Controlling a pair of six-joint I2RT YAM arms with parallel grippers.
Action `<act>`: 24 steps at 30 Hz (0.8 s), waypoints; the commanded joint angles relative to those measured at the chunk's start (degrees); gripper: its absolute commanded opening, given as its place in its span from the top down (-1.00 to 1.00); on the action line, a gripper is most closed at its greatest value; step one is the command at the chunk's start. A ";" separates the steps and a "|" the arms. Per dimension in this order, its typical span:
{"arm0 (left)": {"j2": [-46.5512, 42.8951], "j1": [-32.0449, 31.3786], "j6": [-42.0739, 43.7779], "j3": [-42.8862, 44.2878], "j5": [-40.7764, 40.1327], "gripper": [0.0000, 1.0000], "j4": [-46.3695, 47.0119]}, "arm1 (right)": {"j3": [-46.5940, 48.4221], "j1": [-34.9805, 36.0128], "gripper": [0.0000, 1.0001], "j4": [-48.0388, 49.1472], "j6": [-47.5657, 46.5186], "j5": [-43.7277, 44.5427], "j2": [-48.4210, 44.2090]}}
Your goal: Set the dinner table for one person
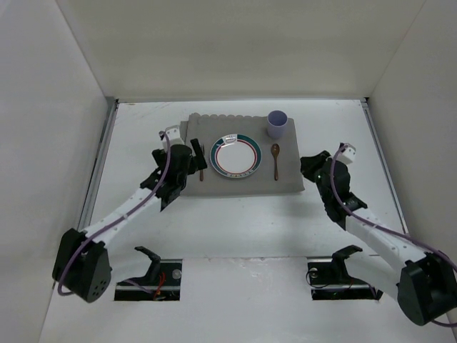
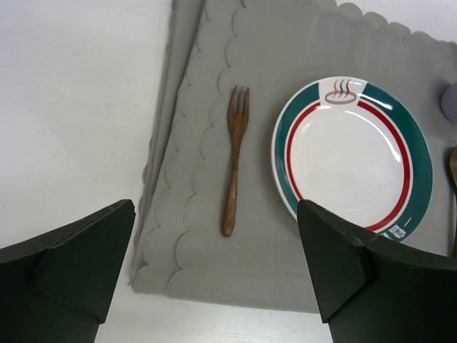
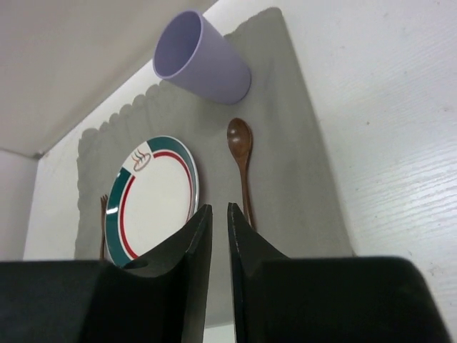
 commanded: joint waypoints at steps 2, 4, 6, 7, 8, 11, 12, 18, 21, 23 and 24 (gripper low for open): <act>-8.39 1.01 -6.59 -7.99 -6.39 -1.00 1.56 | -2.21 -1.61 0.60 2.39 1.09 5.22 -4.47; -12.27 2.33 -10.89 -12.39 -9.56 -1.00 1.03 | -3.26 -2.66 0.50 2.57 1.88 6.80 -5.79; -16.48 4.00 -15.28 -17.22 -11.06 -1.00 0.68 | -4.06 -4.06 0.37 2.83 2.23 7.69 -6.41; -18.07 5.05 -16.70 -18.98 -11.07 -1.00 0.68 | -4.58 -4.85 0.31 2.92 2.41 8.39 -6.50; -20.26 6.63 -18.54 -21.00 -10.63 -1.00 0.50 | -5.02 -5.65 0.25 3.01 2.59 9.18 -6.41; -25.45 11.20 -22.77 -24.79 -8.52 -1.00 -1.69 | -5.99 -7.58 0.07 3.01 3.29 10.85 -5.62; -26.77 12.87 -23.30 -25.41 -7.56 -1.00 -3.09 | -5.91 -7.93 0.04 3.10 3.20 10.94 -5.45; -26.70 18.24 -24.53 -24.19 -3.51 -1.00 -11.79 | -6.96 -8.20 -0.11 6.78 0.57 14.18 -5.45; -25.29 17.81 -25.49 -24.10 -2.63 -1.00 -11.54 | -7.40 -7.94 -0.13 9.42 -1.19 16.82 -4.13; -24.85 17.37 -26.46 -24.27 -2.45 -1.00 -10.32 | -7.23 -7.06 -0.14 10.56 -2.33 19.11 -2.38; -24.68 17.11 -26.81 -24.45 -2.37 -1.00 -9.35 | -7.40 -6.54 -0.14 11.52 -2.68 19.99 -1.06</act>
